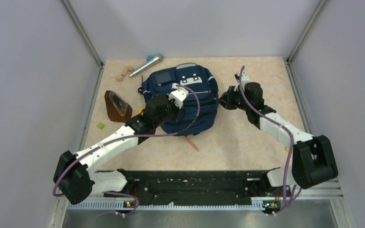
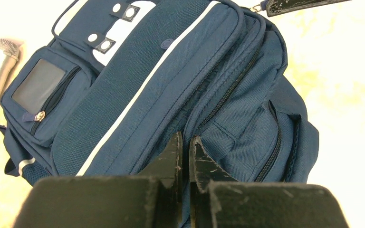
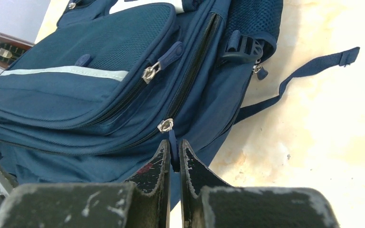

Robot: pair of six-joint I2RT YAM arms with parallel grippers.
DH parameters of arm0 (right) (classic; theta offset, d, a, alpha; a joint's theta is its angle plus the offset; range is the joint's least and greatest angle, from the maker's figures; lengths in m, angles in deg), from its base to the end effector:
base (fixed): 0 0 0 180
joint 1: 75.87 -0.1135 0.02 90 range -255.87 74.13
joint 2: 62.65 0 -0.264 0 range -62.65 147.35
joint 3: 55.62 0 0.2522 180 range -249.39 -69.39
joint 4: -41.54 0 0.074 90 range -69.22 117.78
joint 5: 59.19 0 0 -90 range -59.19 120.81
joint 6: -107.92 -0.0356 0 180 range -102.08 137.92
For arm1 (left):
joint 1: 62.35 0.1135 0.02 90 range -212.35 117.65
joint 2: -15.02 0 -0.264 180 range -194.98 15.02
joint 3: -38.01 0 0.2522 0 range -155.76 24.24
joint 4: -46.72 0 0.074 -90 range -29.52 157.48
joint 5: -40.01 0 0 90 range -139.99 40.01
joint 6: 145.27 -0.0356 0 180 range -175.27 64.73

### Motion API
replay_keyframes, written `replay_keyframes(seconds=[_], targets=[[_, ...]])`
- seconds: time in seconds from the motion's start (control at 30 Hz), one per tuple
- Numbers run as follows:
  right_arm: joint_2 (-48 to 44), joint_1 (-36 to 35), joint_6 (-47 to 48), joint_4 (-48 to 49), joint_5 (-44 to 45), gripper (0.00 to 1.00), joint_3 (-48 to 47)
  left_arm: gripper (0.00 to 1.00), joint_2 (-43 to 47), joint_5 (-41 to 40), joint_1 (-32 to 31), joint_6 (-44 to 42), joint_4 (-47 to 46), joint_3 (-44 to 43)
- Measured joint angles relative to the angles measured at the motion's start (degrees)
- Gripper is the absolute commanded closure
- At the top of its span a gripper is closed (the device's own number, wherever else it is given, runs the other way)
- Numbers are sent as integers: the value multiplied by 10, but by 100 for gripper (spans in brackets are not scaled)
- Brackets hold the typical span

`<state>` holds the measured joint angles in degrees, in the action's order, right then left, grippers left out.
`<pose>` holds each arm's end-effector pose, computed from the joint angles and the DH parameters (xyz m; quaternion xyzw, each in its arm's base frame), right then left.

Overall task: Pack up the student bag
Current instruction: Zip the student bag at the center of the board.

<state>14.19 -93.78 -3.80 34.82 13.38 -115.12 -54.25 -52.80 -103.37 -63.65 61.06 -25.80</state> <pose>0.2814 0.1022 0.2514 -0.0548 0.8316 0.3019 0.4630 0.2129 -0.1829 0.2993 0.3290 0.7490 -0.1423 0.5573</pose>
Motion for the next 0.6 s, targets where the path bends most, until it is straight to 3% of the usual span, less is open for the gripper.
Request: replay_keyframes(seconds=[0.6], targets=[[167,1,-10,87,-2,100,-72,100,26,9,28,26,23,12]])
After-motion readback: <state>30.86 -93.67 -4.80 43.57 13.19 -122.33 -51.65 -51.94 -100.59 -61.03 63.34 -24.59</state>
